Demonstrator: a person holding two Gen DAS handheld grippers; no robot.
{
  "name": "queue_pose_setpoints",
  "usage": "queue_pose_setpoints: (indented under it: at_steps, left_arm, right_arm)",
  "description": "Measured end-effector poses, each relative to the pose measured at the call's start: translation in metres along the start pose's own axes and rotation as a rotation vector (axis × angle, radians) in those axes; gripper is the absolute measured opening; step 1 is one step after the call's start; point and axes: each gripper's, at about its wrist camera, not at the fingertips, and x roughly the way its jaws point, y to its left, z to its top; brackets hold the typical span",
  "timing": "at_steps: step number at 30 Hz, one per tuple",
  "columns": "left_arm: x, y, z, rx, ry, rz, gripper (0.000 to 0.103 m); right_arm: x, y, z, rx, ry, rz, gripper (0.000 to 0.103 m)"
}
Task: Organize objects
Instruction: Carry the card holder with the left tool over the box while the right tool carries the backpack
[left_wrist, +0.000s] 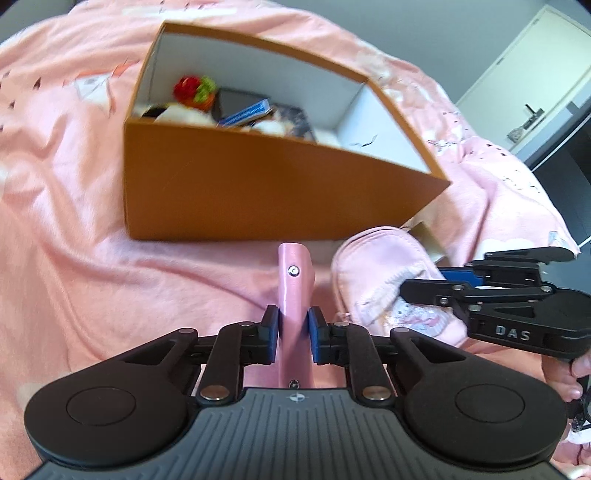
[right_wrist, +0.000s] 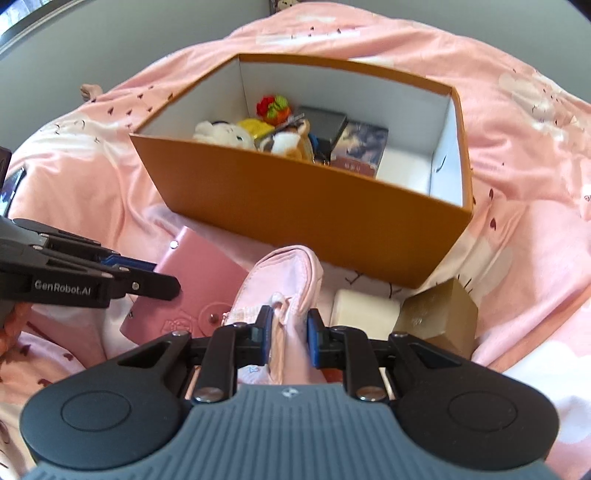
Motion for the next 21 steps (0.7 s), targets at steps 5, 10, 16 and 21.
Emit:
queue_pose_setpoints:
  at_steps: [5, 10, 16, 21]
  left_arm:
    - [-0.017, -0.009, 0.007, 0.009, -0.051, -0.039, 0.019]
    - [-0.035, -0.019, 0.021, 0.008, -0.116, -0.078, 0.018]
    - [-0.057, -0.029, 0.046, -0.002, -0.206, -0.135, 0.018]
    - [-0.065, -0.04, 0.076, 0.015, -0.289, -0.138, 0.018]
  right_arm:
    - [-0.008, 0.001, 0.004, 0.0, -0.027, -0.008, 0.02]
    - [-0.03, 0.002, 0.012, 0.004, -0.091, -0.022, 0.019]
    - [-0.064, 0.0, 0.03, -0.008, -0.2, -0.054, 0.019]
    - [-0.085, -0.006, 0.054, -0.015, -0.299, -0.097, 0.018]
